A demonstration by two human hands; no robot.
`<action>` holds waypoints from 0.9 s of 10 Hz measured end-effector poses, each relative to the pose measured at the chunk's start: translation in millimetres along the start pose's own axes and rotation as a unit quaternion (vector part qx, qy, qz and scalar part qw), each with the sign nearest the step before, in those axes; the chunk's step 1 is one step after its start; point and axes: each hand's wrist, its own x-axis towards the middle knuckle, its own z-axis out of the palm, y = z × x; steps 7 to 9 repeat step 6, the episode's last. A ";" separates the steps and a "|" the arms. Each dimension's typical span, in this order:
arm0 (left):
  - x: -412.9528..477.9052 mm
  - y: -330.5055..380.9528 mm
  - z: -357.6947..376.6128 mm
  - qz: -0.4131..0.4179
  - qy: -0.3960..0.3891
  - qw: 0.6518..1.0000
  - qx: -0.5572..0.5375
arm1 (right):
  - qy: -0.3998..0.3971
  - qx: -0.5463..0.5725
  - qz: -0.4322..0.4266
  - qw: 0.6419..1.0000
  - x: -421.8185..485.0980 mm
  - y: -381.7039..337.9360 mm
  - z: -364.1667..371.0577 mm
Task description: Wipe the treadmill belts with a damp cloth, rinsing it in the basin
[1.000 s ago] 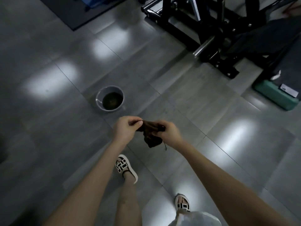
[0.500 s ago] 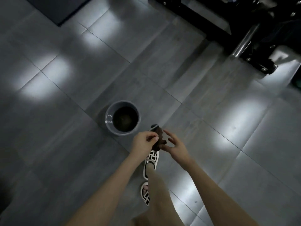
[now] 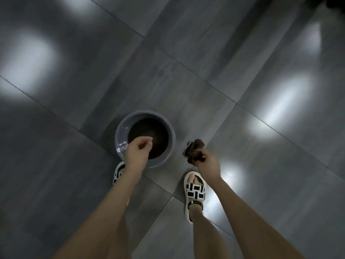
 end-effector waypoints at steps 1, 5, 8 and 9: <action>50.3 -31.2 -11.4 -0.003 -0.019 0.999 0.037 | 0.017 -0.049 0.007 0.999 32.8 8.1 46.7; 148.6 -79.0 -49.4 0.059 -0.129 0.980 0.140 | 0.061 -0.198 0.011 0.978 73.6 -14.5 193.3; 142.8 -65.3 -58.0 0.077 -0.137 0.974 0.165 | 0.107 -0.181 0.015 0.978 53.7 -17.8 183.9; 142.8 -65.3 -58.0 0.077 -0.137 0.974 0.165 | 0.107 -0.181 0.015 0.978 53.7 -17.8 183.9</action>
